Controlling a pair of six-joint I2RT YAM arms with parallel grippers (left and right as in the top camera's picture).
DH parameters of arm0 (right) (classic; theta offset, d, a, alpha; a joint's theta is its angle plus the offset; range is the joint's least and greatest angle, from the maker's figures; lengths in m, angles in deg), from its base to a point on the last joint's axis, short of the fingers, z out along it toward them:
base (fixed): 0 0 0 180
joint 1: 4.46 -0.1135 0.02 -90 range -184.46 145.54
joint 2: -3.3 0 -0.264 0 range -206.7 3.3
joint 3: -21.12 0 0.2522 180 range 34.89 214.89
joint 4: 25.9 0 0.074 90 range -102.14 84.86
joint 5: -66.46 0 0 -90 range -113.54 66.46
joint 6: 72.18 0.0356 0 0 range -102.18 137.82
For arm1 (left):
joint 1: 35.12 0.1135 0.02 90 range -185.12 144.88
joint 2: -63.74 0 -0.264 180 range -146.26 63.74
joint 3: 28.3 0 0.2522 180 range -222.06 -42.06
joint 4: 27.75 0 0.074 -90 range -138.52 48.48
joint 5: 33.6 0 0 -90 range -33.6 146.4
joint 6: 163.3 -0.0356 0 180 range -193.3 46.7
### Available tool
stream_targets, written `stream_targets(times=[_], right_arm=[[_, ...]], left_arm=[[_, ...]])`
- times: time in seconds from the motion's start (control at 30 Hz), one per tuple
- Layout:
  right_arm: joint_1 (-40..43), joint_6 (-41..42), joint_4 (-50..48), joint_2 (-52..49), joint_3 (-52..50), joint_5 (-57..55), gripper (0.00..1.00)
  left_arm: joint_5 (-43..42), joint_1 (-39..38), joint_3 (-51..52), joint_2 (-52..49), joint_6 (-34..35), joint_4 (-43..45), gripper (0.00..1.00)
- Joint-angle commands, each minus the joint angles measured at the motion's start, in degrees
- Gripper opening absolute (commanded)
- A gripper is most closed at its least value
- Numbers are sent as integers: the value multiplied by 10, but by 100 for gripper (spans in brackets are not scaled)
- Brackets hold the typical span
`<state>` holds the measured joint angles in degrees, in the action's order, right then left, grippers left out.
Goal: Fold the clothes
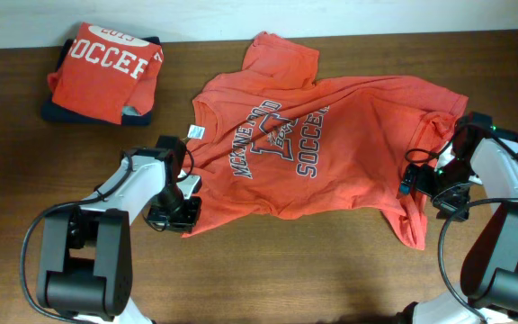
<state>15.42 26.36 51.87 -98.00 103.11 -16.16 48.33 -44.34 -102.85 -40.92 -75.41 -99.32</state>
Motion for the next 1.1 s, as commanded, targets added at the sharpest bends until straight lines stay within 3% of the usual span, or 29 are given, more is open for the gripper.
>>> stream_targets(times=[0.0,0.07,0.17,0.4,0.57,0.73,0.9,1.07], right_arm=[[-1,-2,0,6,-2,-5,99],[-1,-2,0,6,-2,-5,99],[-1,-2,0,6,-2,-5,99],[-1,-2,0,6,-2,-5,99],[-1,-2,0,6,-2,-5,99],[-1,-2,0,6,-2,-5,99],[-1,-2,0,6,-2,-5,99],[-1,-2,0,6,-2,-5,99]], left_arm=[[2,2,4,13,0,0,7],[1,2,4,13,0,0,1],[-19,2,3,13,0,0,1],[-229,2,-45,13,0,-31,0],[-287,2,-115,13,0,-44,1],[-268,7,-164,13,31,10,1],[-119,18,-165,5,90,113,0],[-67,18,-165,-10,97,167,0]])
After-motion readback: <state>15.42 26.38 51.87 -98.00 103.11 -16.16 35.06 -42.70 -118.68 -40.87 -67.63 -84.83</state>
